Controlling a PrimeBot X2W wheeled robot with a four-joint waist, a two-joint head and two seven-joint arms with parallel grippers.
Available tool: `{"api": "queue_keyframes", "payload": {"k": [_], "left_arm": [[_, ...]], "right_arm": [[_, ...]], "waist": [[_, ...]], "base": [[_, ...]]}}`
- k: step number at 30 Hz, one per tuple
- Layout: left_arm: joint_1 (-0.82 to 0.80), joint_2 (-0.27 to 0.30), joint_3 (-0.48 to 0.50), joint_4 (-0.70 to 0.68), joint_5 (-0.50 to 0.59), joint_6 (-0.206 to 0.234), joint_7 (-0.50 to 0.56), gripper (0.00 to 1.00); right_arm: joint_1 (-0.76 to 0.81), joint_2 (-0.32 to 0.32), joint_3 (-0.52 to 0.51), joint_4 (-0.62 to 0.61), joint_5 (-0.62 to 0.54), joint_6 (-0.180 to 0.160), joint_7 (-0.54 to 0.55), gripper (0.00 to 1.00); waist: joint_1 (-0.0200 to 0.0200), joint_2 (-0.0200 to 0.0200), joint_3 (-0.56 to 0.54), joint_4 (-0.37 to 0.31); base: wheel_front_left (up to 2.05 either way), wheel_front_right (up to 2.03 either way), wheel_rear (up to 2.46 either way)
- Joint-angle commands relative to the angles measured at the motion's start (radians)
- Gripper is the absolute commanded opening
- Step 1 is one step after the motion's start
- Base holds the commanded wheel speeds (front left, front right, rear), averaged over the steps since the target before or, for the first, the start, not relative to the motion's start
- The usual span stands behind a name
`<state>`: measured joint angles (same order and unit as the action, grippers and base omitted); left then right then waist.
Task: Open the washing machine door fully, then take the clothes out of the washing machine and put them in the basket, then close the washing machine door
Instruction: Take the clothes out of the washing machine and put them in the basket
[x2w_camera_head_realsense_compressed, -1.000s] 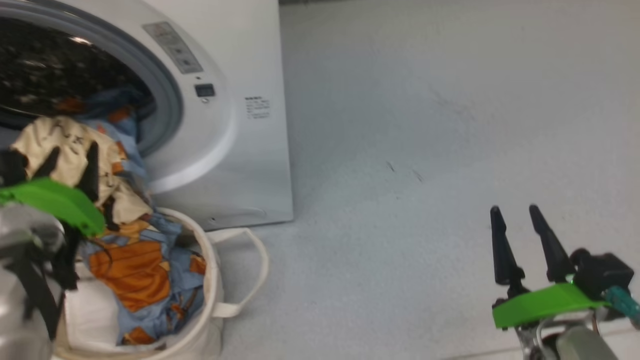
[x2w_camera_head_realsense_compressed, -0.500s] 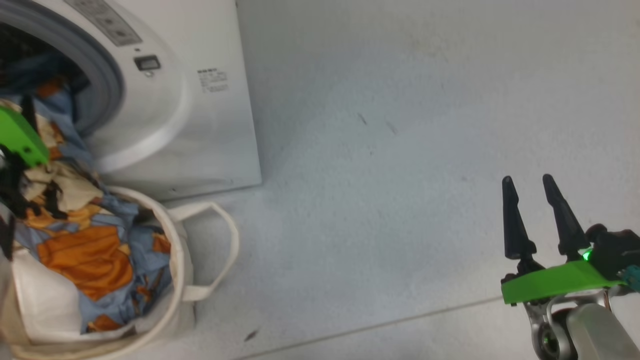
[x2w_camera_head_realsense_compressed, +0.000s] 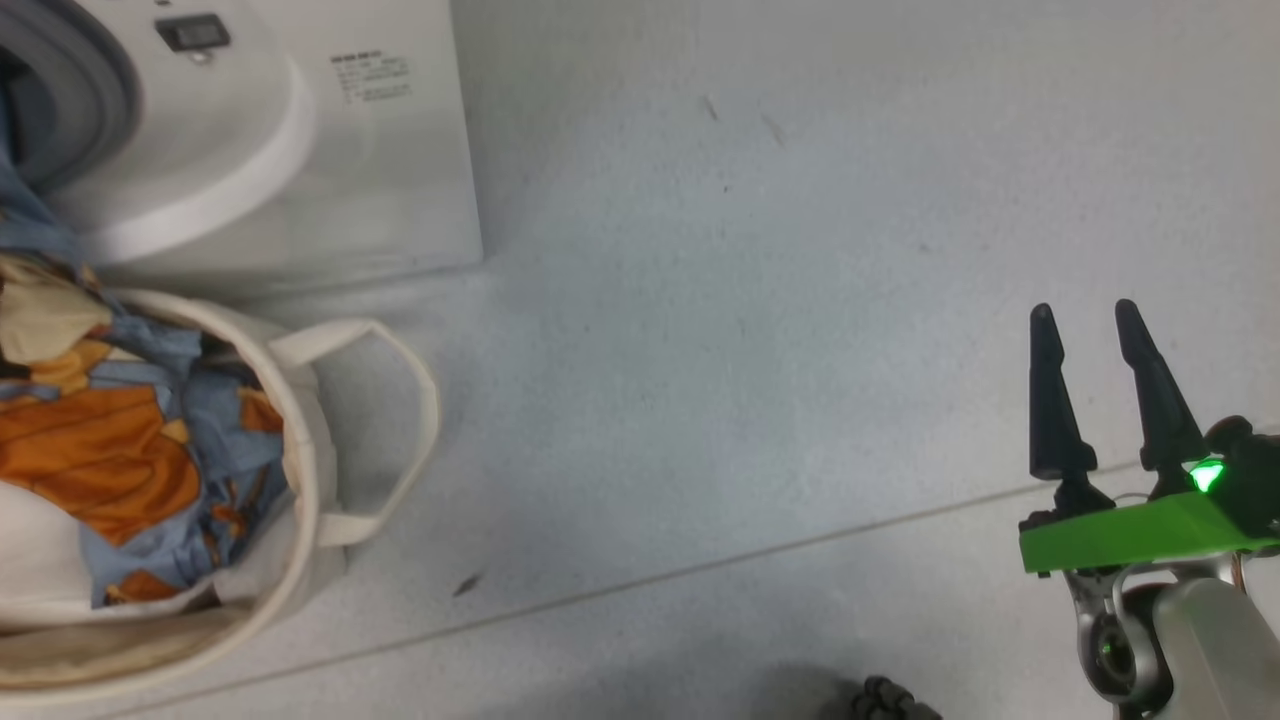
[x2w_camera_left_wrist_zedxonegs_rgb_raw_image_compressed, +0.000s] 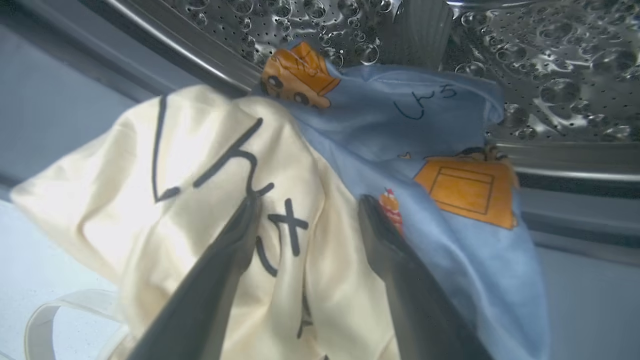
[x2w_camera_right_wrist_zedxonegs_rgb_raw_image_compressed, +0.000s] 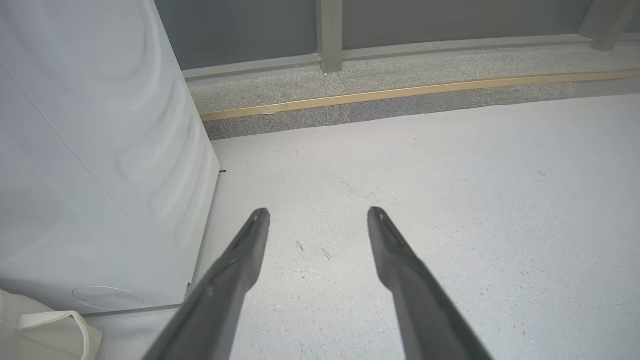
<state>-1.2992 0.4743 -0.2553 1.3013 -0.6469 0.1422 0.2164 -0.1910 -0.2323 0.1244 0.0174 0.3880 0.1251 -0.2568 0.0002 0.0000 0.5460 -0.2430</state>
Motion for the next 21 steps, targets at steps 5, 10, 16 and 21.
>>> {"api": "queue_keyframes", "payload": {"k": [5, 10, 16, 21], "left_arm": [[-0.051, 0.049, 0.005, -0.015, 0.002, 0.012, -0.028, 1.00], [-0.039, 0.048, -0.013, -0.014, 0.018, 0.030, -0.048, 0.00], [-0.020, 0.040, -0.009, -0.012, 0.004, 0.012, -0.083, 0.00], [0.020, 0.042, 0.011, -0.026, -0.009, -0.031, -0.309, 0.00]], "right_arm": [[0.000, -0.012, 0.003, -0.048, -0.010, 0.006, -0.005, 1.00], [-0.003, -0.009, 0.008, -0.057, -0.010, 0.006, -0.005, 1.00], [-0.004, -0.005, 0.007, -0.055, -0.006, 0.006, -0.005, 1.00], [-0.008, 0.010, 0.008, -0.048, -0.004, 0.006, -0.005, 1.00]], "waist": [[-0.0002, 0.0000, 0.065, 0.007], [-0.0002, 0.0000, 0.078, 0.010], [-0.0002, 0.0000, 0.081, 0.015], [-0.0002, 0.0000, 0.039, 0.021]], "base": [[0.00, 0.00, 0.00], [0.00, 0.00, 0.00], [0.00, 0.00, 0.00], [0.00, 0.00, 0.00]]}}
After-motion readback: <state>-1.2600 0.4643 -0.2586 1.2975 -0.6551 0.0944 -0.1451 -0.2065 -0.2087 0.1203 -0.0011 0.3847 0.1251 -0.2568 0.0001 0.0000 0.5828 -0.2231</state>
